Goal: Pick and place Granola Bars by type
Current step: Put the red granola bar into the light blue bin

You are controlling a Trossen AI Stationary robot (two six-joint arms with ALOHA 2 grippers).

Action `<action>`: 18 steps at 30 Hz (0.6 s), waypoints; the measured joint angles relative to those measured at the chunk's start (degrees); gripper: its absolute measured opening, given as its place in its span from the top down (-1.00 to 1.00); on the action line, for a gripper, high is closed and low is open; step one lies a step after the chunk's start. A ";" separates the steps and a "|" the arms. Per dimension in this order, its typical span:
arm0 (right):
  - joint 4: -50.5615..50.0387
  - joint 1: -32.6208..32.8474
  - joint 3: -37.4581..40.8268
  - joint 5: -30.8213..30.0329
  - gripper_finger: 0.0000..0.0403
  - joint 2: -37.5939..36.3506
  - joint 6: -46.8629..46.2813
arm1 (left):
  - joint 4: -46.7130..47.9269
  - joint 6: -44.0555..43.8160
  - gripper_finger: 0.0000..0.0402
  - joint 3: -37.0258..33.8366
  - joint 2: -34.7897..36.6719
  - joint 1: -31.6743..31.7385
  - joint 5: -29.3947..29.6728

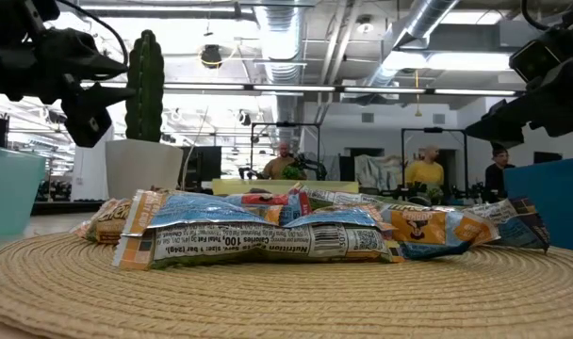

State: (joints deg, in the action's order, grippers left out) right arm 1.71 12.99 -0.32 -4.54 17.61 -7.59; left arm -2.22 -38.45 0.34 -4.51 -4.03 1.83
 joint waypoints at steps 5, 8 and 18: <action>0.00 0.00 0.00 0.00 -0.16 -0.01 0.01 | 0.14 4.44 0.31 0.25 -0.14 0.01 0.59; 0.01 0.01 0.00 0.00 -0.16 -0.01 0.01 | 4.35 8.83 0.31 2.32 -1.82 -0.04 2.23; 0.01 -0.01 0.00 0.00 -0.16 -0.02 0.01 | 5.08 20.86 0.31 14.69 -21.81 -0.32 9.05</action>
State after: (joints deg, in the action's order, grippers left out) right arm 1.72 12.97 -0.32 -4.54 17.59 -7.57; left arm 2.86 -17.60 15.03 -26.32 -4.35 10.87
